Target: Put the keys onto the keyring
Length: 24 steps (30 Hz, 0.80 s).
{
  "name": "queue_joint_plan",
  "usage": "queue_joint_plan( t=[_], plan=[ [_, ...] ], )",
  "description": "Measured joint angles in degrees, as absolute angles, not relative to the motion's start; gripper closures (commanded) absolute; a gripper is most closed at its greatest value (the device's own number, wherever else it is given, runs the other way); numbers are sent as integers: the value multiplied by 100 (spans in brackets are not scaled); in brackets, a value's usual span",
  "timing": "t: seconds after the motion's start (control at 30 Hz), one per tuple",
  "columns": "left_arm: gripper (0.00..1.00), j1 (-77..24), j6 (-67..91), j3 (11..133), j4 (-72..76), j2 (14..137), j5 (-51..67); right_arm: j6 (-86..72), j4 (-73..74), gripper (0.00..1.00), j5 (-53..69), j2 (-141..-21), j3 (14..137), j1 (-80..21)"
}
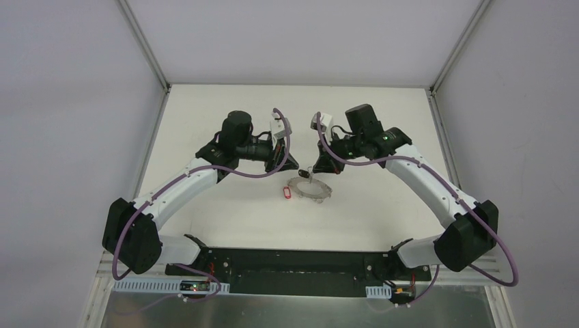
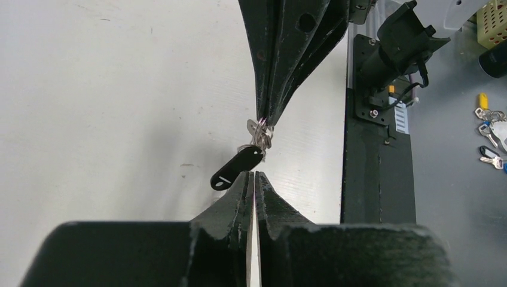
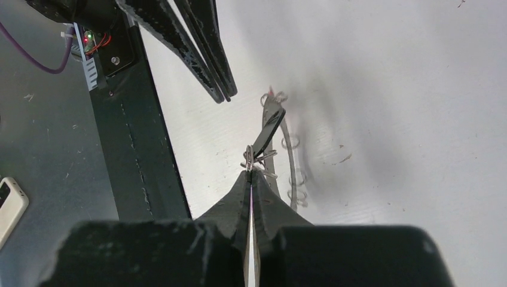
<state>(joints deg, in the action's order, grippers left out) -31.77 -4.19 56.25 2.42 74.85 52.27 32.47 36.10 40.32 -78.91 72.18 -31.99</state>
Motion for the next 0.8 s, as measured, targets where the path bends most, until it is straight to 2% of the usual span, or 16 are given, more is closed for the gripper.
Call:
queue_joint_plan(
  t=[0.23,0.67,0.8],
  plan=[
    [86,-2993,-478,5621,86,7459,5109,3151,3500,100,3979,-8270,7321,-3183],
    [85,-2112,-510,5568,-416,6866,4324,3074,3446,100,3634,-9415,8801,-2443],
    [84,-2043,-508,5568,-552,6836,4248,3087,3426,100,3577,-9489,8882,-2357]
  ],
)
